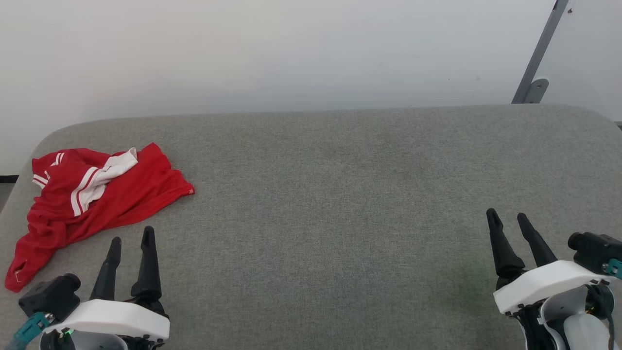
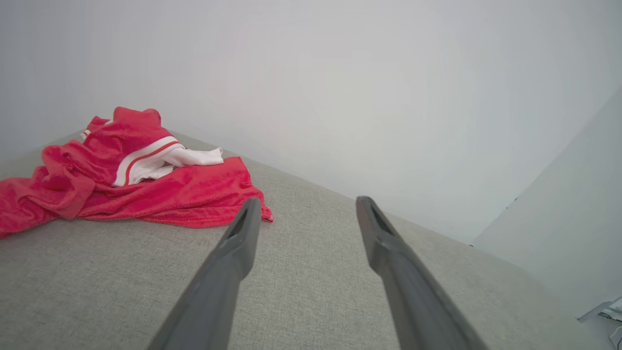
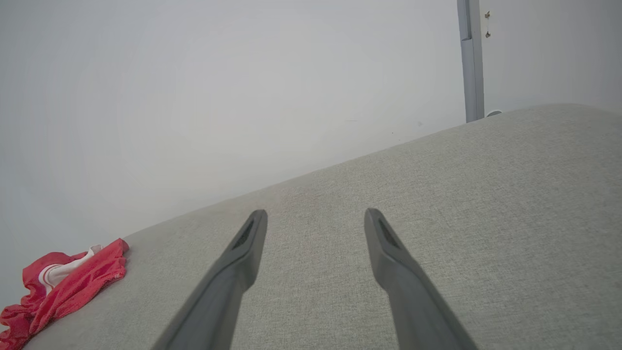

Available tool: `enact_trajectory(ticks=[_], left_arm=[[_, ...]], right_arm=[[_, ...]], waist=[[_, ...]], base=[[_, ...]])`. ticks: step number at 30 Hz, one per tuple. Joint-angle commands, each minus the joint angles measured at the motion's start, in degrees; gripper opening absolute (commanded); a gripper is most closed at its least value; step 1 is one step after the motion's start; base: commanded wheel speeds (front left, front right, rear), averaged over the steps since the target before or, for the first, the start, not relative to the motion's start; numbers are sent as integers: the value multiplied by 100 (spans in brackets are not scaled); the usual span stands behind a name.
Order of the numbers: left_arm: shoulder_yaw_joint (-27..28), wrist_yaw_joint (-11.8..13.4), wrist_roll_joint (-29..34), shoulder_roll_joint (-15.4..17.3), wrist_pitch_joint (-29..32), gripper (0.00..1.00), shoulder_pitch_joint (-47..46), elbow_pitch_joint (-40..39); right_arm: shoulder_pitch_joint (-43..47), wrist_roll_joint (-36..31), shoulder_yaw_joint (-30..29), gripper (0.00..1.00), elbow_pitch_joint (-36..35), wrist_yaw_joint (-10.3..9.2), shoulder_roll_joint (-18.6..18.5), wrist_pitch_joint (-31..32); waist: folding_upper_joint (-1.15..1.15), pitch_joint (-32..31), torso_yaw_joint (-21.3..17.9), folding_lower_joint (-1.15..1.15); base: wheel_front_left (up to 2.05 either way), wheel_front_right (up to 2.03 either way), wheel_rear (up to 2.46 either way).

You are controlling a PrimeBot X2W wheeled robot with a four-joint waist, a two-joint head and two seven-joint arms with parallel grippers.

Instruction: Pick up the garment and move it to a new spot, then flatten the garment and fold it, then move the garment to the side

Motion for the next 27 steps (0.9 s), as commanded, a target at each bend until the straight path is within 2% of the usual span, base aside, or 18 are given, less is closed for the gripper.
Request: enact_trajectory(ticks=[1, 27], left_arm=[[-17, -17, 184, 67, -78, 100, 41, -80], [-164, 39, 1198, 194, -397, 100, 169, -243]], right_arm=[[-80, -172, 30, 100, -44, 24, -43, -58], [-44, -1324, 163, 100, -24, 28, -122, -300]], waist=[[0, -2, -2, 0], [0, -32, -20, 0]], base=[[0, 0, 0], [0, 0, 0]])
